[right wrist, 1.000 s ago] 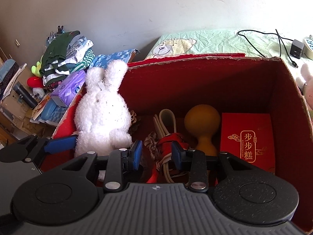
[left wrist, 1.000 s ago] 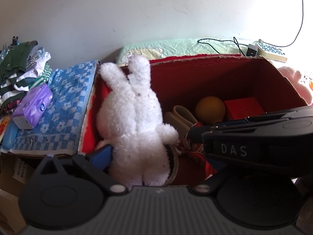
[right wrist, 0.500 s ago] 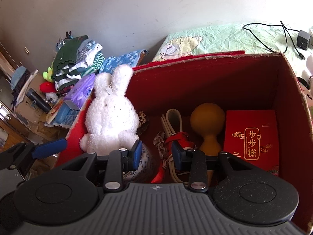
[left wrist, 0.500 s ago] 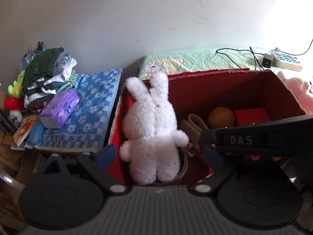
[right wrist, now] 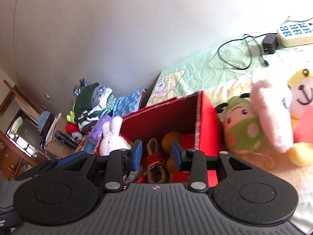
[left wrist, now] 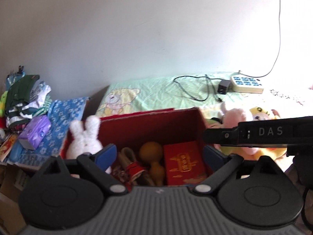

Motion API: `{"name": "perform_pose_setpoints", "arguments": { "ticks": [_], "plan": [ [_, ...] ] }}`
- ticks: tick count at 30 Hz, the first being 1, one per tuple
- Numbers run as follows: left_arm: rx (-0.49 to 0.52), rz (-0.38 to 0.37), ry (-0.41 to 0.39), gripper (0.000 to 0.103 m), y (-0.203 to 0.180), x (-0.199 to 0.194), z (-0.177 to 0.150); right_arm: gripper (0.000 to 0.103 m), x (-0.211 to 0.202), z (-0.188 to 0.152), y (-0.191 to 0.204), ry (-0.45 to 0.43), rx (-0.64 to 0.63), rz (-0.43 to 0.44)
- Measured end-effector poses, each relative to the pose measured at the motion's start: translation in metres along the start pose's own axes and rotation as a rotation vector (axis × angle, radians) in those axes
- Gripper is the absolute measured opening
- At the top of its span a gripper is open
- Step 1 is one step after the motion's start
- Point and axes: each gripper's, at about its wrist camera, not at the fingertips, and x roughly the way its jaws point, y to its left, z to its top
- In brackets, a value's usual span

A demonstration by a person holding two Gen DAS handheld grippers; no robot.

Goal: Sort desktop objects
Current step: 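Return the right gripper to the bed and grasp the plaid-eared white plush, then lift the plaid-eared white plush with the right gripper toward the red box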

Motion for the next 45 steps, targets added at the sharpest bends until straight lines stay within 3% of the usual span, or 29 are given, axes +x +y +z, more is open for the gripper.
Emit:
{"name": "perform_pose_setpoints", "arguments": {
  "ticks": [7,11,14,20,25,28,34,45],
  "plan": [
    [0.049,-0.175,0.031,0.092,-0.098,0.03,0.021,0.038,-0.066,0.021,-0.091,-0.092,0.114,-0.128],
    [0.083,-0.174,0.071,0.091,-0.144,0.062,0.026,0.038,-0.085,0.027,-0.135,-0.091,0.17,-0.141],
    [0.075,-0.148,0.13,0.085,-0.161,0.093,0.027,0.038,-0.088,0.03,-0.157,-0.072,0.183,-0.123],
    [0.048,-0.098,0.208,0.071,-0.169,0.137,0.029,0.038,-0.069,0.038,-0.185,-0.024,0.23,-0.036],
    [-0.001,-0.09,0.262,0.067,-0.162,0.162,0.033,0.038,-0.046,0.048,-0.198,0.022,0.275,0.032],
    [-0.029,-0.104,0.303,0.057,-0.158,0.175,0.033,0.039,-0.032,0.052,-0.2,0.055,0.282,0.058],
    [-0.061,-0.139,0.326,0.054,-0.155,0.184,0.037,0.045,-0.005,0.056,-0.2,0.105,0.286,0.097],
    [-0.046,-0.159,0.329,0.044,-0.161,0.193,0.039,0.045,0.022,0.063,-0.192,0.147,0.205,0.121]
  ]
}}
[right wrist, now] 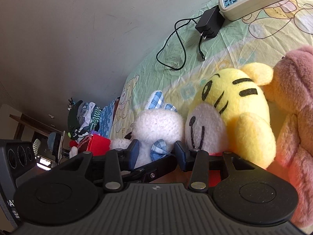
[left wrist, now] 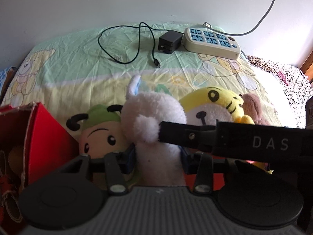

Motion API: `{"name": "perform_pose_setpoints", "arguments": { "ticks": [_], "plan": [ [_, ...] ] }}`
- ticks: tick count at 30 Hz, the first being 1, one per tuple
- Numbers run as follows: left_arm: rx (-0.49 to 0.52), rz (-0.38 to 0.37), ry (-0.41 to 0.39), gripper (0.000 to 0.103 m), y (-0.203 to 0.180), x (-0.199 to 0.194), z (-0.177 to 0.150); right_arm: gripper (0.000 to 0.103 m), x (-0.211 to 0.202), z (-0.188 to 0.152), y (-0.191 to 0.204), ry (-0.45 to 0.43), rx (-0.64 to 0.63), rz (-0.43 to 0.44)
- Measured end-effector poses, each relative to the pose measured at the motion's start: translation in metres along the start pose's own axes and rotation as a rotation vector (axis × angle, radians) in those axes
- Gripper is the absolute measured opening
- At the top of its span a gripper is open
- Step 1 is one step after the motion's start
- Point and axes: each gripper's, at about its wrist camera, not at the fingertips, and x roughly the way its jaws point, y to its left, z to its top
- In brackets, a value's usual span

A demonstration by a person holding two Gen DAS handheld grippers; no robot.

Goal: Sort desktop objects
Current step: 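Lift the plaid-eared white plush with the right gripper toward the red box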

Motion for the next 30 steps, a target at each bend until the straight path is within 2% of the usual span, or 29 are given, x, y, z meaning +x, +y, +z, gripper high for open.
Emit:
{"name": "perform_pose_setpoints", "arguments": {
  "ticks": [4,10,15,18,20,22,24,27,30],
  "plan": [
    [-0.007,-0.018,0.0,0.043,0.002,-0.006,-0.003,0.039,-0.004,0.0,-0.002,0.01,0.014,0.03],
    [-0.005,-0.052,-0.018,0.042,-0.001,-0.03,-0.014,0.039,-0.022,-0.007,0.002,0.027,0.041,0.08],
    [-0.021,-0.125,-0.024,0.042,-0.002,-0.051,-0.031,0.039,-0.047,-0.018,0.007,0.043,0.025,0.102],
    [-0.035,-0.152,-0.021,0.042,0.001,-0.059,-0.044,0.04,-0.064,-0.028,0.008,0.027,-0.005,0.091],
    [-0.071,-0.175,-0.016,0.042,0.008,-0.062,-0.05,0.045,-0.074,-0.034,0.004,0.001,-0.015,0.055],
    [-0.117,-0.204,-0.008,0.042,0.017,-0.064,-0.054,0.05,-0.077,-0.037,-0.005,-0.001,0.011,0.035],
    [-0.158,-0.244,-0.01,0.042,0.024,-0.07,-0.058,0.05,-0.074,-0.041,-0.014,0.017,0.063,0.037],
    [-0.17,-0.292,-0.022,0.042,0.024,-0.079,-0.062,0.05,-0.067,-0.048,-0.02,0.047,0.121,0.089],
    [-0.158,-0.297,-0.036,0.042,0.02,-0.088,-0.067,0.051,-0.063,-0.053,-0.024,0.045,0.175,0.142]
  ]
}}
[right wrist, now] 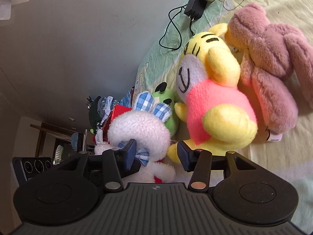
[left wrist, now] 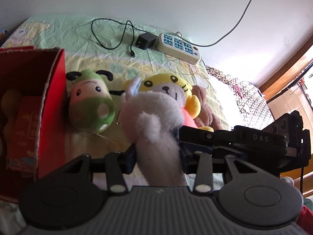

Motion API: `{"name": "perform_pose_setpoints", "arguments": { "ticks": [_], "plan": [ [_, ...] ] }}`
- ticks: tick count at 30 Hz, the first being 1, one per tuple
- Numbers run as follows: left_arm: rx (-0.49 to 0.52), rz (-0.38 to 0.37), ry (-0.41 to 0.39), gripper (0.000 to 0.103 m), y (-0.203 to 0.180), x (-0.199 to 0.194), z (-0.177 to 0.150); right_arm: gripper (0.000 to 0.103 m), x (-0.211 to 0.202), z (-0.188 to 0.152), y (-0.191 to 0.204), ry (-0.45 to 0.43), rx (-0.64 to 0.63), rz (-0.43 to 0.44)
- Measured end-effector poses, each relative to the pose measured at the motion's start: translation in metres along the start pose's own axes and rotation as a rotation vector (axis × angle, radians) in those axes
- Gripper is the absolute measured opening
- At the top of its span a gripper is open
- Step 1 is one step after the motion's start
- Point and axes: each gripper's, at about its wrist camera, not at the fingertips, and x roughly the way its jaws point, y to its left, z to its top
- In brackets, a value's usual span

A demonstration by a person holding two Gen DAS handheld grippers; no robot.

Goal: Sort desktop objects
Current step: 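Lift the plaid-eared white plush with the right gripper toward the red box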

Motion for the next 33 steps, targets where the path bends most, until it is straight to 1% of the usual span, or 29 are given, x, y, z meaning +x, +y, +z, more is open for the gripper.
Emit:
{"name": "perform_pose_setpoints", "arguments": {
  "ticks": [2,5,8,11,17,22,27,33],
  "plan": [
    [-0.018,-0.032,-0.004,0.042,0.004,-0.006,-0.003,0.052,0.001,-0.002,-0.003,0.012,0.043,0.053],
    [-0.027,-0.051,-0.014,0.042,0.005,-0.015,-0.007,0.053,0.003,-0.006,-0.004,0.024,0.071,0.107],
    [-0.01,-0.074,-0.029,0.042,0.002,-0.026,-0.01,0.05,0.002,-0.01,0.0,0.022,0.066,0.168],
    [0.016,-0.093,-0.058,0.042,-0.001,-0.042,-0.013,0.049,-0.001,-0.013,0.011,0.015,0.032,0.215],
    [0.085,-0.092,-0.132,0.042,0.004,-0.077,-0.012,0.047,0.005,-0.02,0.048,-0.006,-0.056,0.231],
    [0.151,-0.079,-0.183,0.042,0.024,-0.109,-0.008,0.047,0.019,-0.03,0.087,-0.05,-0.151,0.213],
    [0.206,-0.036,-0.222,0.042,0.056,-0.137,-0.008,0.047,0.051,-0.043,0.127,-0.064,-0.223,0.201],
    [0.238,0.014,-0.234,0.042,0.107,-0.165,-0.006,0.047,0.104,-0.066,0.158,-0.065,-0.269,0.175]
  ]
}}
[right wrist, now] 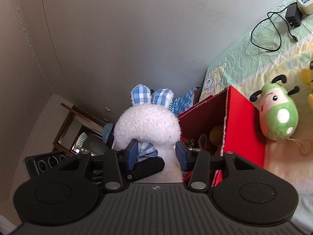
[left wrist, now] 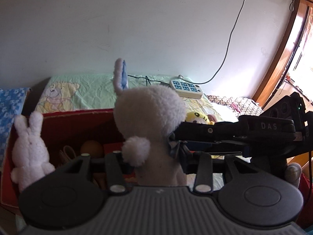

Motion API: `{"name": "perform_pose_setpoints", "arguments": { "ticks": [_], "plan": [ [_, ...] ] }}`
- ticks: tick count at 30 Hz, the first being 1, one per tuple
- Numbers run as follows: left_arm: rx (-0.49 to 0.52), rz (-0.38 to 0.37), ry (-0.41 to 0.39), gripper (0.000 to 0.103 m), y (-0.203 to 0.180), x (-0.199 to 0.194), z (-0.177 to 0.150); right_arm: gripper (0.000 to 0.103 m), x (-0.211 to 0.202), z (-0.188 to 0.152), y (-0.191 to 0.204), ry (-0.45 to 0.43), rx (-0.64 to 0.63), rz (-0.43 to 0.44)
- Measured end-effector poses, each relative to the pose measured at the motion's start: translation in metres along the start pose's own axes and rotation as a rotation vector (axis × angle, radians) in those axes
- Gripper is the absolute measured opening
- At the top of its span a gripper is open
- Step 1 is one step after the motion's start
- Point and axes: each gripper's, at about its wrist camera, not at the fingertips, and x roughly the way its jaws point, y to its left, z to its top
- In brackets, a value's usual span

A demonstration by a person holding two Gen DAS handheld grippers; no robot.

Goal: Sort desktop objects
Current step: 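Lift the plaid-eared white plush with the right gripper toward the red box, then lower the plaid-eared plush into the red box beside the white bunny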

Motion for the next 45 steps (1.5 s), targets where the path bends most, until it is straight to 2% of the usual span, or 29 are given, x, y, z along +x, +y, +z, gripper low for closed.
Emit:
{"name": "perform_pose_setpoints", "arguments": {
  "ticks": [7,12,18,21,23,30,34,41,45],
  "plan": [
    [0.029,0.054,0.049,0.042,0.057,0.005,-0.009,0.046,0.06,-0.018,0.01,0.014,-0.021,-0.096],
    [0.039,0.064,0.098,0.042,0.092,0.014,-0.017,0.046,0.087,-0.029,0.013,0.028,-0.026,-0.167],
    [0.059,0.086,0.138,0.042,0.109,0.024,-0.025,0.045,0.105,-0.039,0.016,0.049,-0.021,-0.242],
    [0.049,0.084,0.166,0.042,0.12,0.033,-0.028,0.042,0.115,-0.042,0.017,0.066,-0.03,-0.286],
    [0.046,0.084,0.178,0.042,0.125,0.039,-0.03,0.038,0.12,-0.041,0.018,0.076,-0.039,-0.308],
    [0.025,0.08,0.204,0.044,0.135,0.05,-0.035,0.038,0.13,-0.044,0.022,0.109,-0.083,-0.38],
    [0.028,0.104,0.218,0.046,0.134,0.053,-0.041,0.039,0.137,-0.044,0.021,0.135,-0.113,-0.436],
    [0.033,0.15,0.199,0.059,0.132,0.037,-0.046,0.039,0.139,-0.043,0.013,0.15,-0.09,-0.479],
    [0.041,0.172,0.163,0.059,0.129,0.018,-0.044,0.039,0.14,-0.042,0.013,0.153,-0.097,-0.498]
  ]
}}
